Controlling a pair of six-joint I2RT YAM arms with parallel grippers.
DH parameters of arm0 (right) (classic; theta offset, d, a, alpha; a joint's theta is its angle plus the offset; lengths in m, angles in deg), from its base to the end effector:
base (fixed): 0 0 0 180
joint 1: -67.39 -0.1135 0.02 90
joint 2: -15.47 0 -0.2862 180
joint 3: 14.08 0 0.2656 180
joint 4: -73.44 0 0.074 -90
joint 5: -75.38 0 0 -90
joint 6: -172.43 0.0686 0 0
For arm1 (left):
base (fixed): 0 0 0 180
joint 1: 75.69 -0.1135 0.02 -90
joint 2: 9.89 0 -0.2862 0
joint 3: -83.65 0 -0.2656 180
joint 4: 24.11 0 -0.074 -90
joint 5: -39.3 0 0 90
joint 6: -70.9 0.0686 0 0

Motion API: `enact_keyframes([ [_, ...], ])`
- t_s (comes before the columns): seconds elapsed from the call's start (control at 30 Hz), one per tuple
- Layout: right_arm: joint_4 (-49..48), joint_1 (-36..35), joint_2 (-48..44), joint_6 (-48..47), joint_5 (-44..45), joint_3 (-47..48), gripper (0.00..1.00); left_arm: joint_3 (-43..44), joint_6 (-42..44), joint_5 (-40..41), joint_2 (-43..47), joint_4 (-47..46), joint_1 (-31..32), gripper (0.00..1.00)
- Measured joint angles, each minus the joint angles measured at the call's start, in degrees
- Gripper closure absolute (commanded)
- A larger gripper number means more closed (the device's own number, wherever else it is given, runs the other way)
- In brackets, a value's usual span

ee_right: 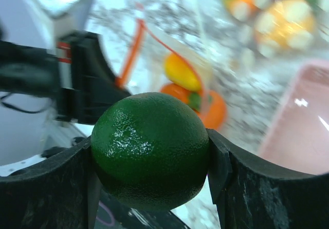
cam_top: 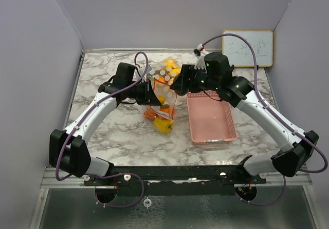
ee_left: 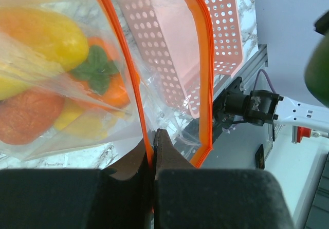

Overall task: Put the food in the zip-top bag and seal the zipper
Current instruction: Place the fake fruit in the zipper food storage bag.

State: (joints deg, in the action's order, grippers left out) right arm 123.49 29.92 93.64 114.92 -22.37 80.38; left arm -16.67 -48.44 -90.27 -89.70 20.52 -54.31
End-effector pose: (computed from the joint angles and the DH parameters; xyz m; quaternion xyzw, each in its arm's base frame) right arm 0.2597 0.2107 0.3892 -0.0701 0.8777 0.3184 0.3511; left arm 0.2868 -0.1592 0.3052 0.0696 0.8755 -0.4374 0.1932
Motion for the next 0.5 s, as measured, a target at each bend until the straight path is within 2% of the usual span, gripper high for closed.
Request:
enact_keyframes([
  [0.17,-7.61,-1.73,6.80,-0.22,-7.08,3.45,0.63,0.00,-0.02,-0.02,0.02,-0.04,0.00,1.00],
  [0.23,-8.35,-2.12,9.40,-0.13,-7.65,3.69,0.56,0.00,-0.04,-0.02,0.02,-0.02,0.00,1.00],
  [0.37,-7.87,-2.27,13.53,0.48,-7.10,3.52,0.25,0.17,-0.04,0.02,0.22,0.00,0.00,1.00],
  [0.43,-7.21,-2.27,13.99,0.52,-6.51,3.52,0.03,0.28,-0.07,0.04,0.44,0.02,0.00,1.00],
  [0.5,-6.62,-2.27,13.99,0.42,-5.92,3.72,0.00,0.33,-0.09,0.04,0.66,-0.02,0.00,1.00],
])
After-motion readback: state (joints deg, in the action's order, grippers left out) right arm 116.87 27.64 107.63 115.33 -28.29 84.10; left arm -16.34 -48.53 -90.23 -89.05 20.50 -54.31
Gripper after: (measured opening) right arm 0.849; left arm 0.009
